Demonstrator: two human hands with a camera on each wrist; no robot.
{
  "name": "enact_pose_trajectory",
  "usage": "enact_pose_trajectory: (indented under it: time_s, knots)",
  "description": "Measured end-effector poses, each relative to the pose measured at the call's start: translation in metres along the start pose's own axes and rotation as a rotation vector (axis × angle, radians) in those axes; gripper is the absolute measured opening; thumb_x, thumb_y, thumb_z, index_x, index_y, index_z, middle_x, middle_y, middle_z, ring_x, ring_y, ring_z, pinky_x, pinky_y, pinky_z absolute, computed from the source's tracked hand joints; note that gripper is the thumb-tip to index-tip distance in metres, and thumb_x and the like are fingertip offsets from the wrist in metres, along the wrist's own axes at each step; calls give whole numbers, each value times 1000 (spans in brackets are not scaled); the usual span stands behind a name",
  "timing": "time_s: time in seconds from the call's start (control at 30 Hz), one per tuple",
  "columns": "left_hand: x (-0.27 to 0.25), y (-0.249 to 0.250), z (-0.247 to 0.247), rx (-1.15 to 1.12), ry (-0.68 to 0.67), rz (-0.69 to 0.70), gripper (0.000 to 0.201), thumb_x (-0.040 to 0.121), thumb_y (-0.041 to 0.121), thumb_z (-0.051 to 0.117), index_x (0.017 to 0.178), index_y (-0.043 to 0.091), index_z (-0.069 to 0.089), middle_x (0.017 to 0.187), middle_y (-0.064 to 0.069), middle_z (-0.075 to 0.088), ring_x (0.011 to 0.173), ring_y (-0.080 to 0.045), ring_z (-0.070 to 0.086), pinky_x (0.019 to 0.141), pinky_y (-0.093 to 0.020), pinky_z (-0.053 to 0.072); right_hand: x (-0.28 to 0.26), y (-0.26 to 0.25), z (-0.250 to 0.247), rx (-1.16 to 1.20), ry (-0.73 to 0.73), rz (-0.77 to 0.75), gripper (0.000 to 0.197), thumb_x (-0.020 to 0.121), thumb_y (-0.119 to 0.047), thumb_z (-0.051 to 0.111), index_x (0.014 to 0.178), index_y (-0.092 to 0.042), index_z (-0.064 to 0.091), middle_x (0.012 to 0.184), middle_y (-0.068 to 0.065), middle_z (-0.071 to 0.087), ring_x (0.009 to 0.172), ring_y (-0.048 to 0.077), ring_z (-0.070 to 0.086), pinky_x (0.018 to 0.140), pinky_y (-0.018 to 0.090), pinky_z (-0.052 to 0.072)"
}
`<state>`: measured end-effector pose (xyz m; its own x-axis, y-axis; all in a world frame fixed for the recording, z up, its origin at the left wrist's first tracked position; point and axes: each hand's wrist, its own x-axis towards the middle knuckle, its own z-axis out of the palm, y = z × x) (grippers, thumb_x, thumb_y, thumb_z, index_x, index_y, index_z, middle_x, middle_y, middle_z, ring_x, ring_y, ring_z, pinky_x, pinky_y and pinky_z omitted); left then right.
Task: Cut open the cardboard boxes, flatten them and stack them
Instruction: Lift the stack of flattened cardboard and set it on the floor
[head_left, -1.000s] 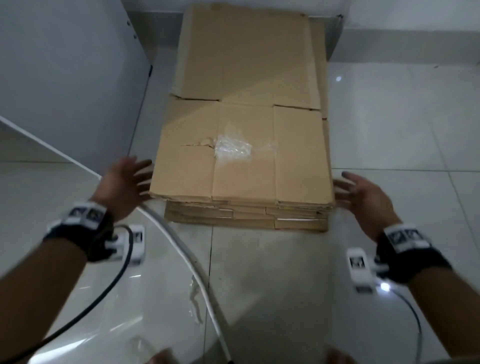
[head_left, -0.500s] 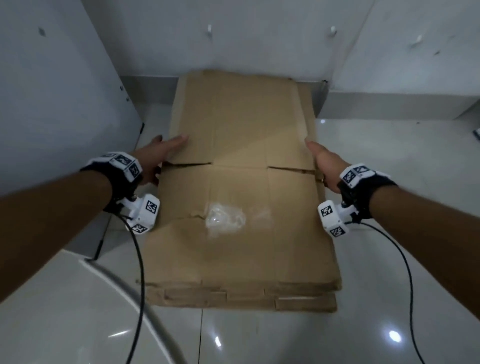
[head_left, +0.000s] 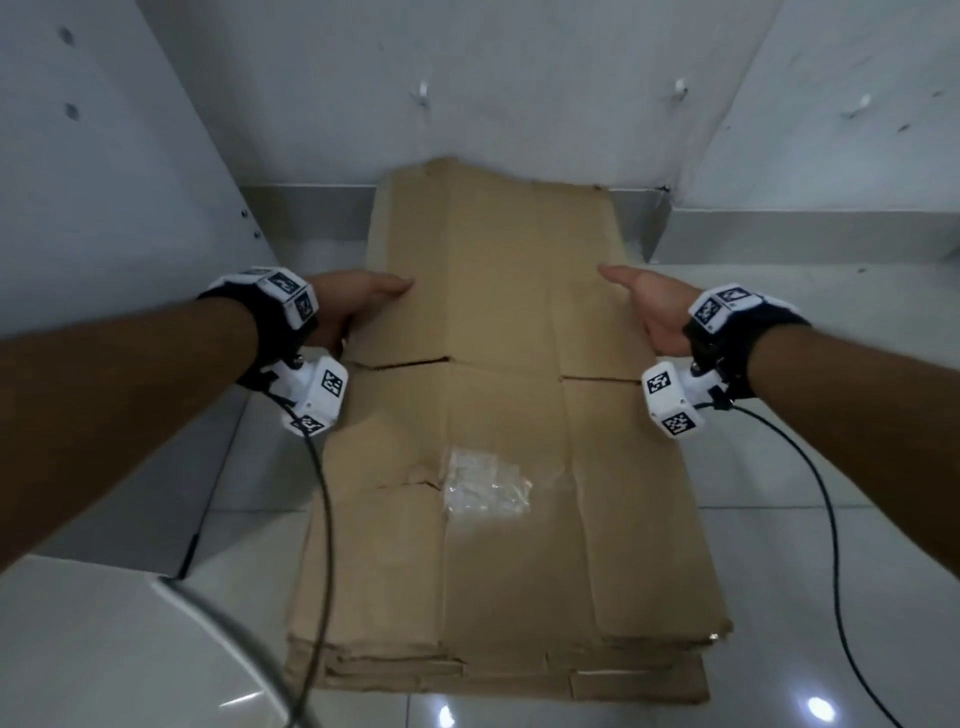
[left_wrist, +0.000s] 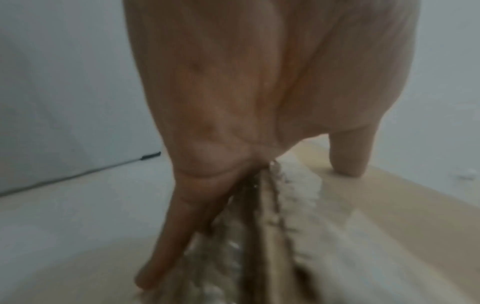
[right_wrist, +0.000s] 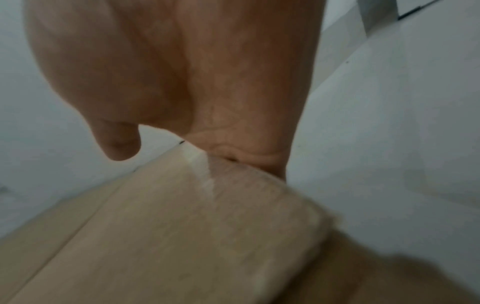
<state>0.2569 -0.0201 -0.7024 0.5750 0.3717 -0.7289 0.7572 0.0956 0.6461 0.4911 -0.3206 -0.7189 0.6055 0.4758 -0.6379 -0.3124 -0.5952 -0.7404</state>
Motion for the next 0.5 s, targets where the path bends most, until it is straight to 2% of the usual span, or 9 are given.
enact_pose_trajectory:
  time_s: [0.07,0.13,0.23,0.27,0.3,0.33,0.4,0.47,0.5]
  knots:
    - [1,-1,1,17,-3,2,67,91,61,62,139,14,59,135,-13,64,118,-34,62,111,-60,40,-3,-2,3,3,-10,11,76,83,-69,61,141,-21,55,134,10,65,120,29,63,109,47,42]
    - [-10,-5,-9,-43,24,37,82,87,64,65,151,15,47,145,-19,55,122,-43,58,109,-67,38,-16,2,-5,-14,15,21,72,87,-70,56,137,-18,57,125,13,68,111,33,65,98,47,49]
    - [-43,-20,-26,-224,114,65,133,58,78,81,163,29,15,162,-19,31,137,-53,42,97,-73,42,-44,22,-14,-46,83,67,76,86,-69,60,144,-24,41,129,20,58,112,45,60,89,52,50]
    - [-56,-33,-25,-235,125,34,145,42,78,87,161,29,19,156,-18,38,134,-51,46,93,-71,46,-60,33,-14,-62,82,91,81,83,-70,63,145,-26,39,130,20,56,113,47,60,87,52,50]
    - [-74,-49,-18,-201,107,-17,145,32,77,90,154,29,30,144,-15,48,125,-47,53,90,-67,47,-75,47,-13,-64,55,113,81,81,-71,65,142,-23,44,126,19,59,108,45,62,84,50,50]
    - [-91,-67,-6,-140,72,-84,135,30,76,91,145,27,39,134,-15,54,120,-47,56,92,-66,46,-91,61,-7,-60,-1,141,76,82,-71,64,135,-18,53,116,17,63,98,40,64,80,46,51]
    - [-116,-108,26,-41,-59,-169,108,52,74,87,138,18,56,134,-17,62,128,-49,54,104,-68,38,-118,91,14,-14,-70,180,58,90,-66,57,117,-16,68,100,9,69,86,28,65,78,38,51]
    - [-134,-135,61,-97,-119,-116,62,82,57,78,128,16,71,128,-13,70,123,-37,64,109,-57,44,-130,109,35,79,-44,127,51,95,-58,55,124,-18,68,114,1,72,105,22,67,91,37,50]
    - [-139,-140,72,-166,-114,-79,49,88,46,73,126,14,72,126,-13,72,118,-32,68,106,-50,49,-132,112,41,125,-26,108,53,94,-58,57,129,-19,66,122,1,71,116,23,65,101,39,48]
